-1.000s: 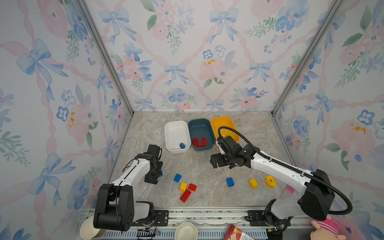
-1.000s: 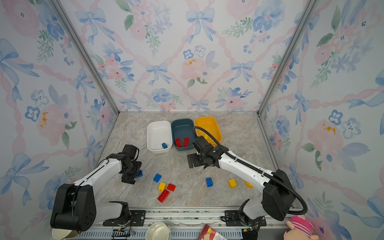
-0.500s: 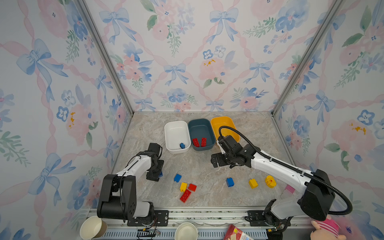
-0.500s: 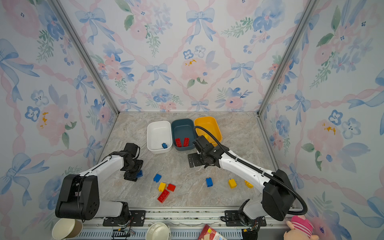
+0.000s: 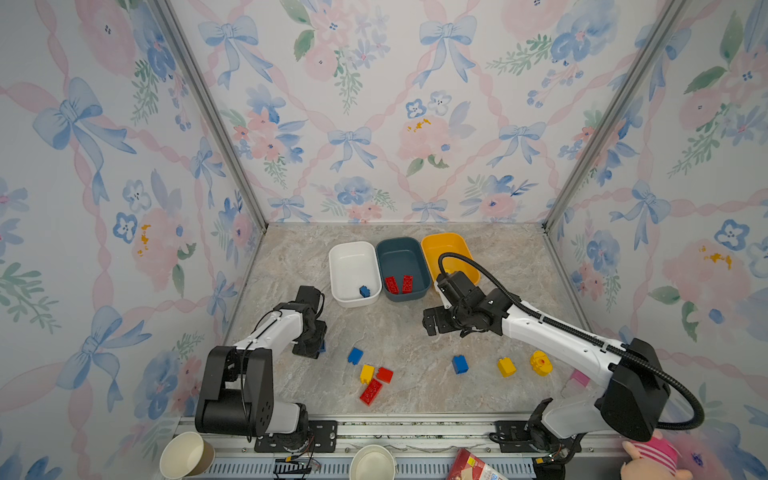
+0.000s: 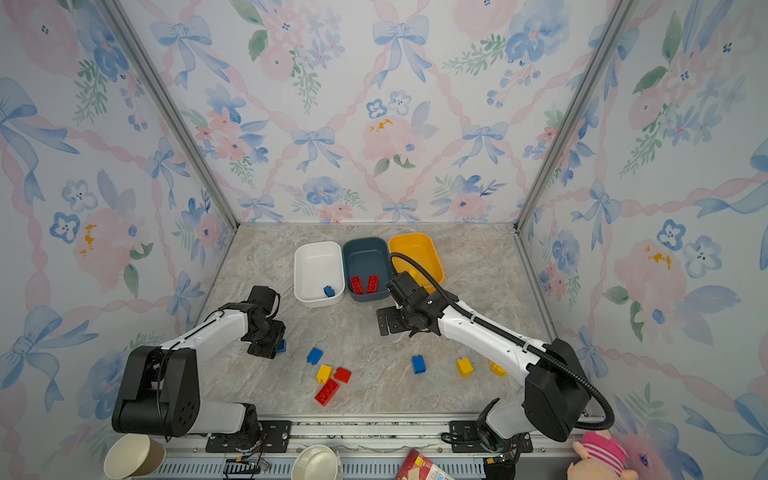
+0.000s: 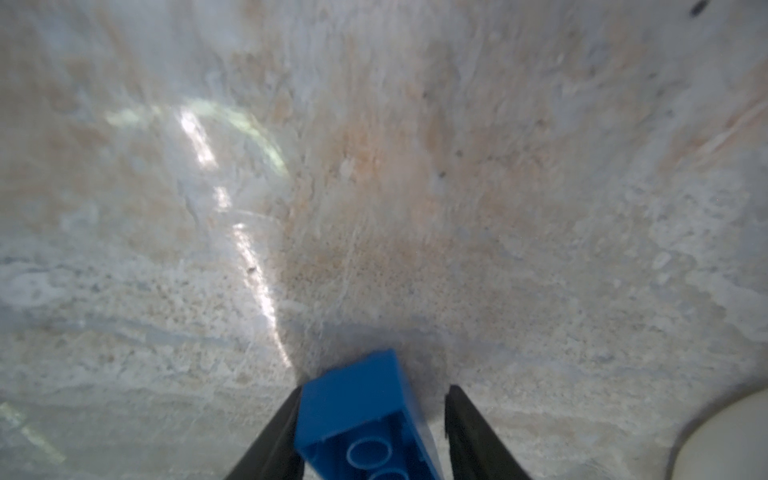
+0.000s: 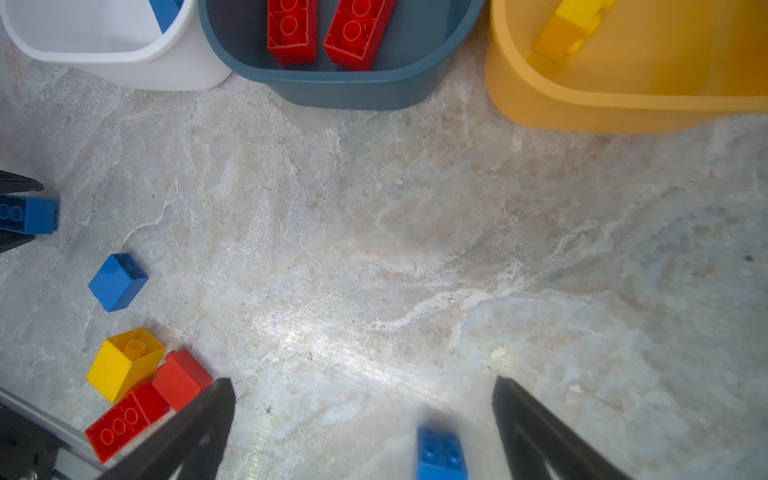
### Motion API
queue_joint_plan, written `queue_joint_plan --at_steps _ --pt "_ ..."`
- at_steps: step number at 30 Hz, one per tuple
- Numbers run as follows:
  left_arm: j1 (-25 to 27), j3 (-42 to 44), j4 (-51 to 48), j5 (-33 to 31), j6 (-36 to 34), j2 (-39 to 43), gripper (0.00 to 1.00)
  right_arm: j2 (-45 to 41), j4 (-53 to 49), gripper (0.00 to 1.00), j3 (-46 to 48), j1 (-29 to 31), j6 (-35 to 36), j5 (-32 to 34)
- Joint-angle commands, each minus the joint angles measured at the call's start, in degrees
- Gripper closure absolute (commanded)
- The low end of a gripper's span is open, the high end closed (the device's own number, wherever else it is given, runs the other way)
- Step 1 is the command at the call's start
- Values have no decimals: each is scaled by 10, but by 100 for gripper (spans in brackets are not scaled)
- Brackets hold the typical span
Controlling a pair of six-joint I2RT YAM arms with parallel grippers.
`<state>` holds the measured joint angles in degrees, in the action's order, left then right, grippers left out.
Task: Sort the legos into containers by color
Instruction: 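Carry the blue brick into the white bin and open the left gripper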
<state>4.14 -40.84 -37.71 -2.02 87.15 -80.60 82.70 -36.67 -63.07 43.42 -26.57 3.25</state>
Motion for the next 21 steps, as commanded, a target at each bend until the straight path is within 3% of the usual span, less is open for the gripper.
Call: queue_joint_plan --at_steps 1,14,21 --pt "-3 0 6 2 -8 -1 52 -21 -13 0 7 -6 -3 -3" --pt "-3 -8 6 2 -36 28 74 -31 -13 0 13 -8 -6 -4" --pt "-2 -14 5 5 -57 50 82 -32 -13 0 10 -10 -7 -5"
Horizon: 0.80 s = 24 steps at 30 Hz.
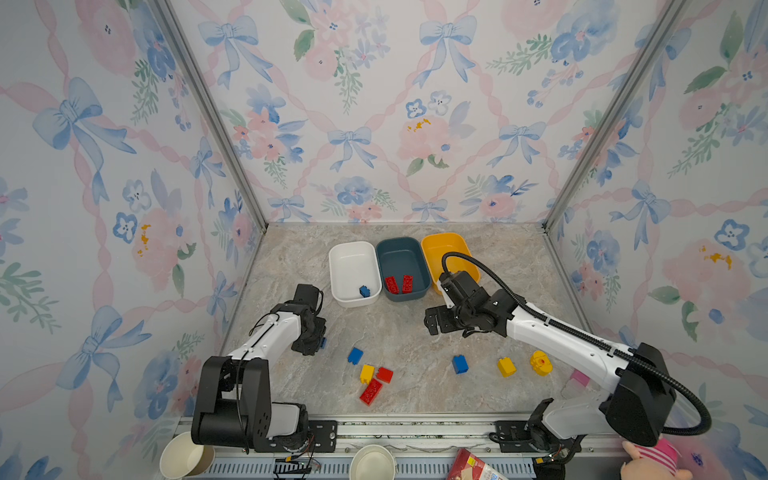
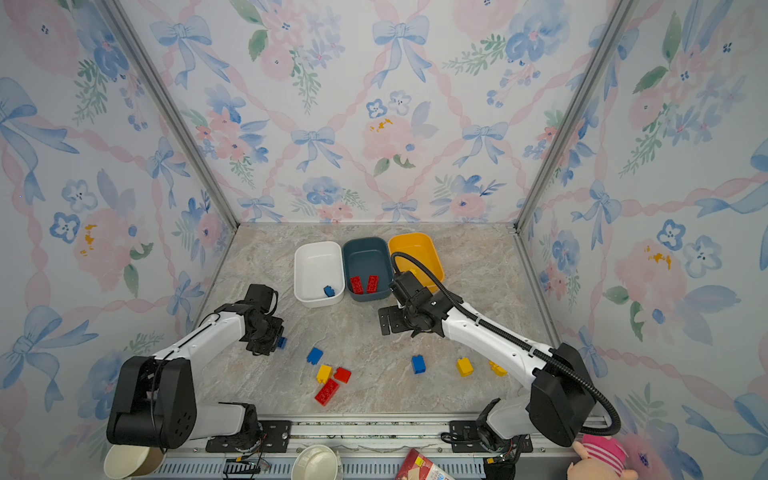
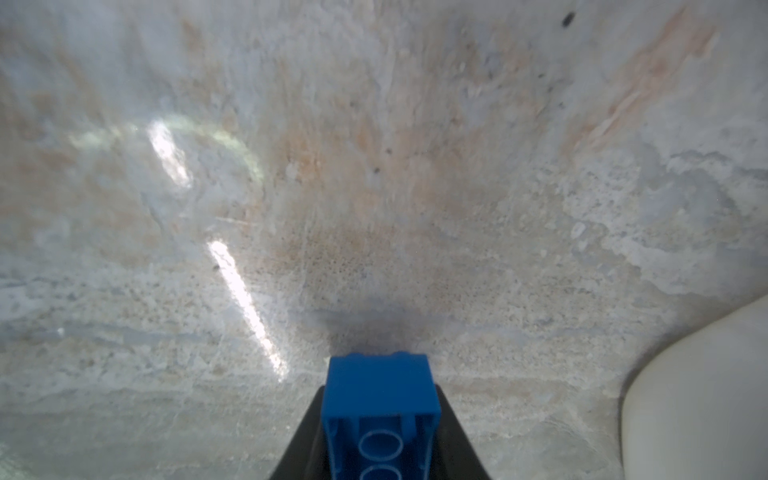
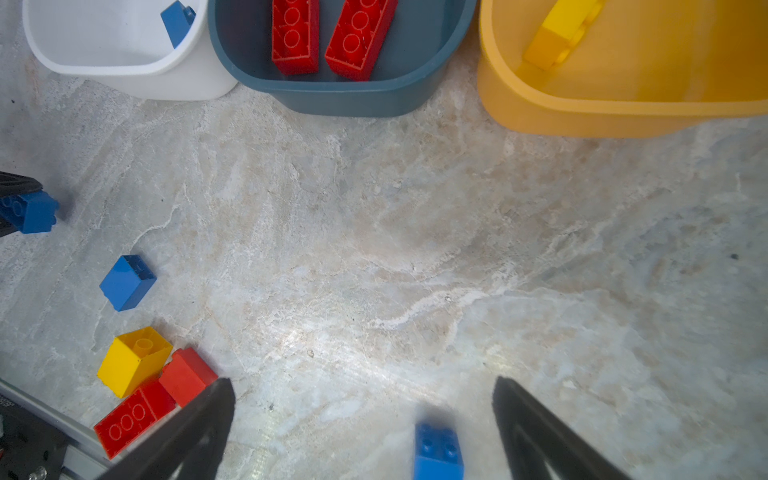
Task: Sort the legos into containers by color
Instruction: 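Carry the blue brick into the white bin and open the left gripper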
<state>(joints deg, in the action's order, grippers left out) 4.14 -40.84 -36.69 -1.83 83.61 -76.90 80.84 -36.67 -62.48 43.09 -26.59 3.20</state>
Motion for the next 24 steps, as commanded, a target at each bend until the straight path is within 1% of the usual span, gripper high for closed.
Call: queue_joint_plan --at_steps 1,6,10,16,19,24 --pt "-3 -19 -5 3 -27 16 82 -14 -14 0 5 -7 -7 -5" --pt "-2 -49 -4 -3 -62 29 86 -17 -12 0 7 -8 -9 -5" --pt "-2 -87 -4 -14 -103 33 87 -21 -13 0 9 -9 -12 -6" --pt "7 -154 -1 -15 -177 9 90 -30 -5 0 17 -13 -16 -8" --pt "23 -190 5 -28 -218 -12 91 -32 -1 0 21 -15 -16 -11" --pt "68 -255 22 -42 -290 -61 92 -38 -1 0 25 -23 -14 -14"
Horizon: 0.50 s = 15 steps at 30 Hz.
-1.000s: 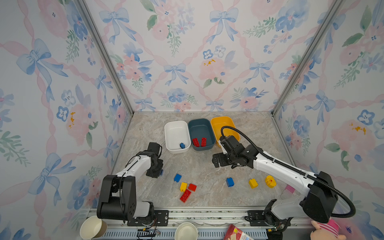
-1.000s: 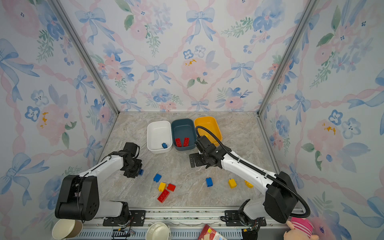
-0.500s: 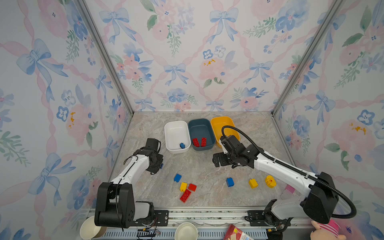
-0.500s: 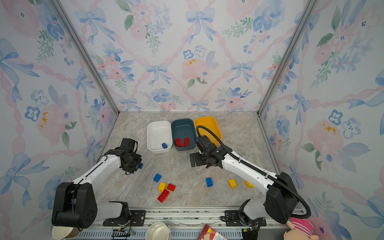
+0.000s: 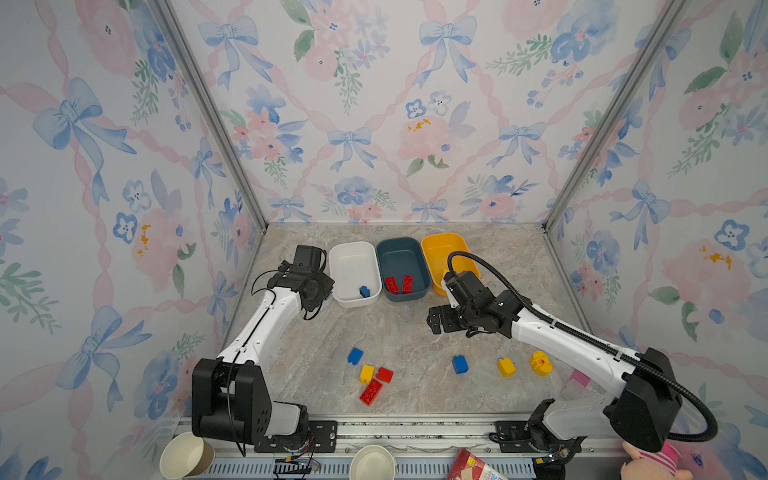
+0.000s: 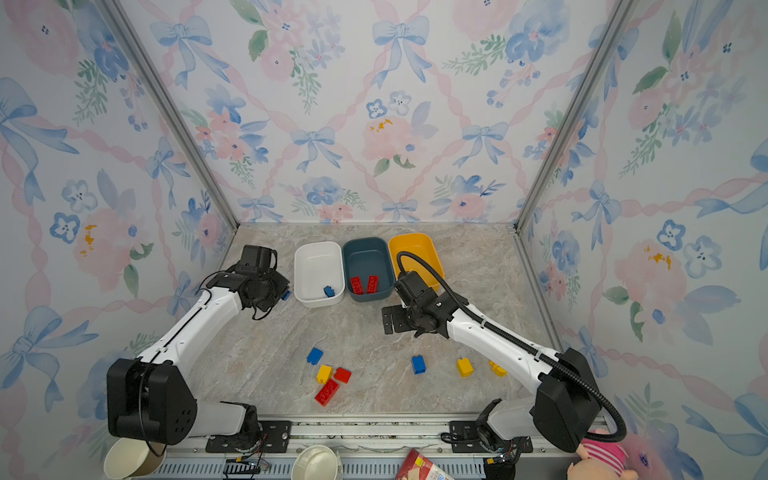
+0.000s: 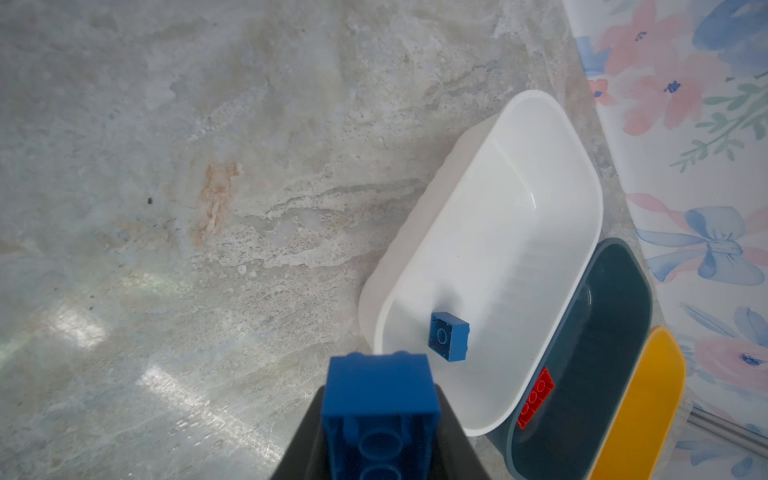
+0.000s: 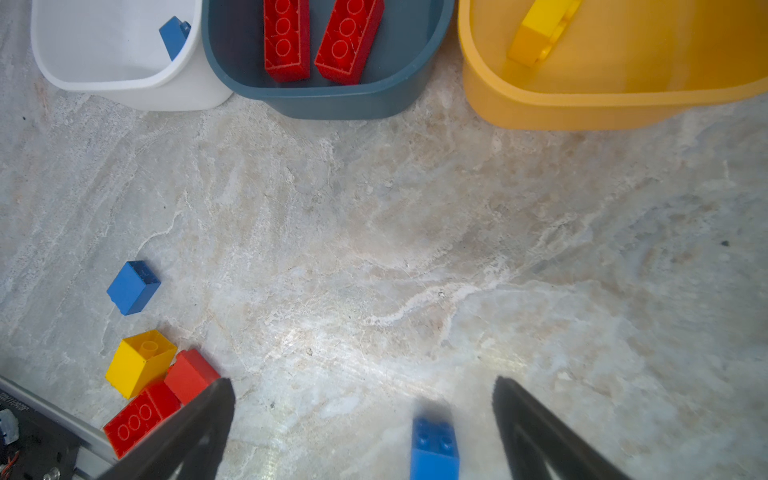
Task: Sort the legos into containers by color
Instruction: 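Carry the blue brick into the white bin and open the left gripper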
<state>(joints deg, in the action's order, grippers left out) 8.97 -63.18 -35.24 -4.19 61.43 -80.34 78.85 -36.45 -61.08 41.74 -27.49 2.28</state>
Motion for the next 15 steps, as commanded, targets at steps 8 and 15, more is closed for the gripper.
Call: queue_joint_plan --at_steps 8,15 --pt "49 -120 7 -37 -158 -119 92 -40 5 0 29 -20 -12 -10" --pt "50 -161 5 -48 -234 -189 96 -52 20 1 54 -27 -20 -17"
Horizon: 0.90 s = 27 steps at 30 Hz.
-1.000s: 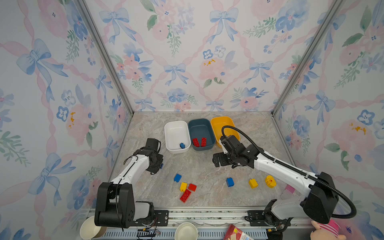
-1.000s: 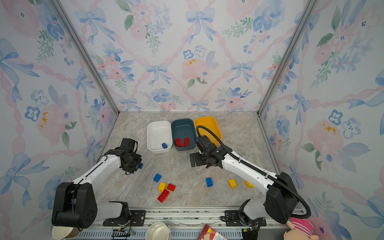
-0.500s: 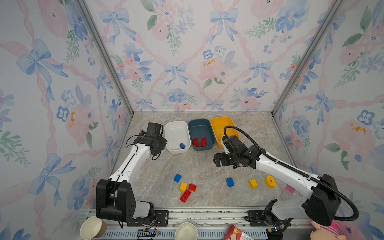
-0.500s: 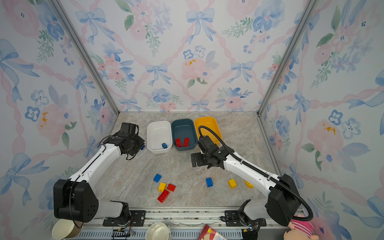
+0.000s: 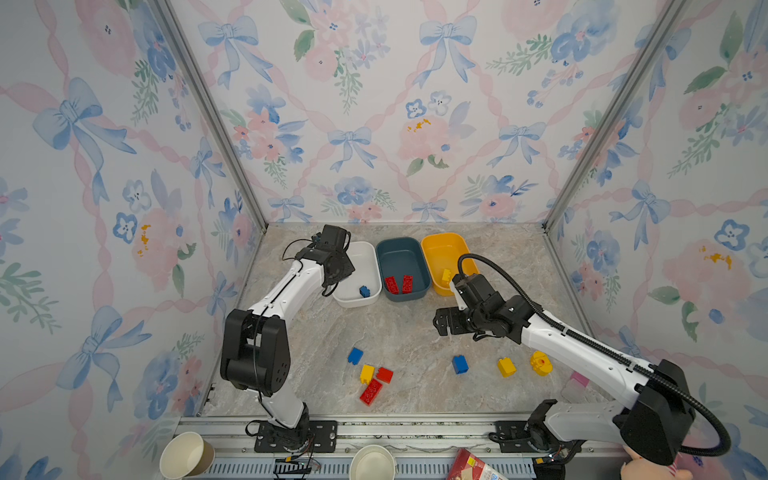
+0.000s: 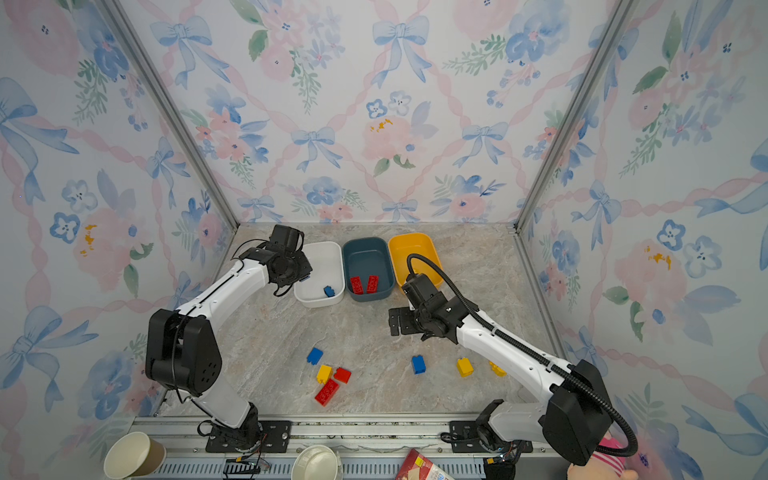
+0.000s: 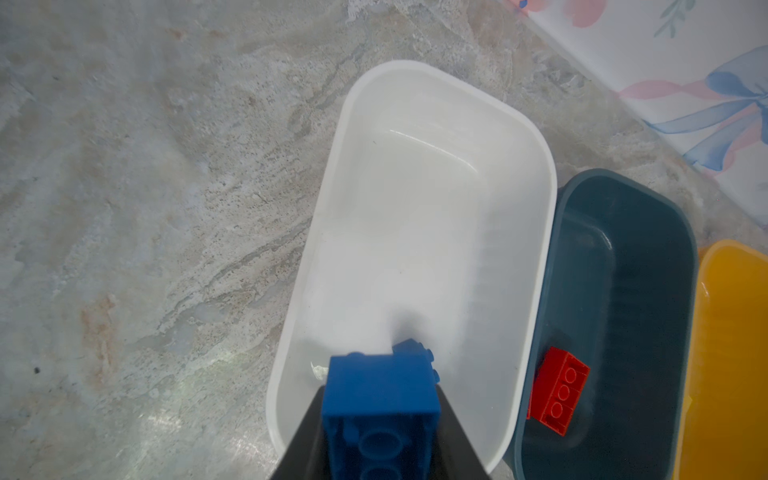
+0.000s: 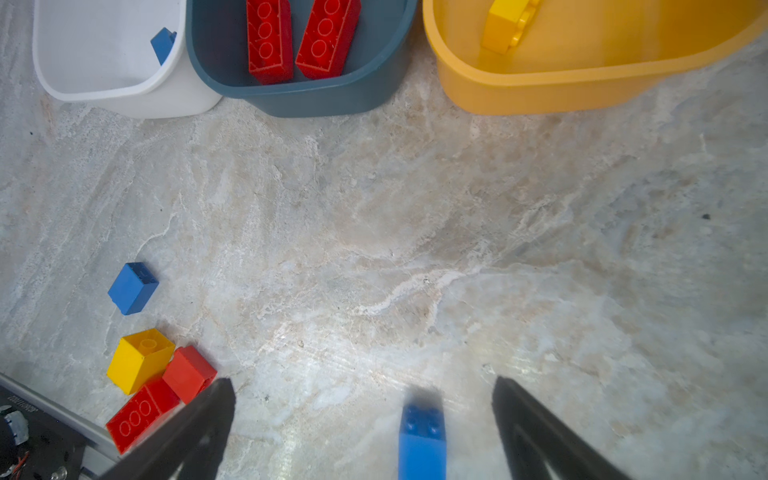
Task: Sort the legos into containers by color
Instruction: 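Carry the blue brick into the white bin and open the left gripper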
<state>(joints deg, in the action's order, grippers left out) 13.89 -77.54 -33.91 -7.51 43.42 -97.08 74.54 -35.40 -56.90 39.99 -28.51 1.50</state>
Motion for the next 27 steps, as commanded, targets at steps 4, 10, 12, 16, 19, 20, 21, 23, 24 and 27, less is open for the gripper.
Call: queue_joint_plan --at_steps 4,10,12,16,19,20,21,23,24,27 --pt "3 -30 -9 -15 -75 -55 96 -3 12 1 15 -15 -6 -15" --pt "13 -40 -9 -25 -103 -90 95 -4 8 1 15 -18 -7 -15" --pt "13 -42 -9 -25 -108 -99 93 -4 7 1 16 -18 -7 -13" --pt "15 -46 -9 -16 -117 -113 84 -3 7 1 18 -19 -10 -14" --pt "17 -47 -9 -15 -120 -114 76 -4 3 1 17 -18 -11 -14" --pt "18 -47 -9 -15 -120 -113 73 -4 2 1 16 -18 -11 -14" --pt "19 -46 -8 -14 -121 -112 70 -4 1 1 15 -18 -12 -14" --pt "21 -46 -9 -14 -122 -109 64 -6 -2 1 15 -19 -13 -13" --pt "21 -46 -9 -13 -122 -107 61 -7 -4 1 14 -19 -13 -13" --pt "24 -45 -9 -9 -123 -102 53 -11 -9 1 14 -19 -17 -12"
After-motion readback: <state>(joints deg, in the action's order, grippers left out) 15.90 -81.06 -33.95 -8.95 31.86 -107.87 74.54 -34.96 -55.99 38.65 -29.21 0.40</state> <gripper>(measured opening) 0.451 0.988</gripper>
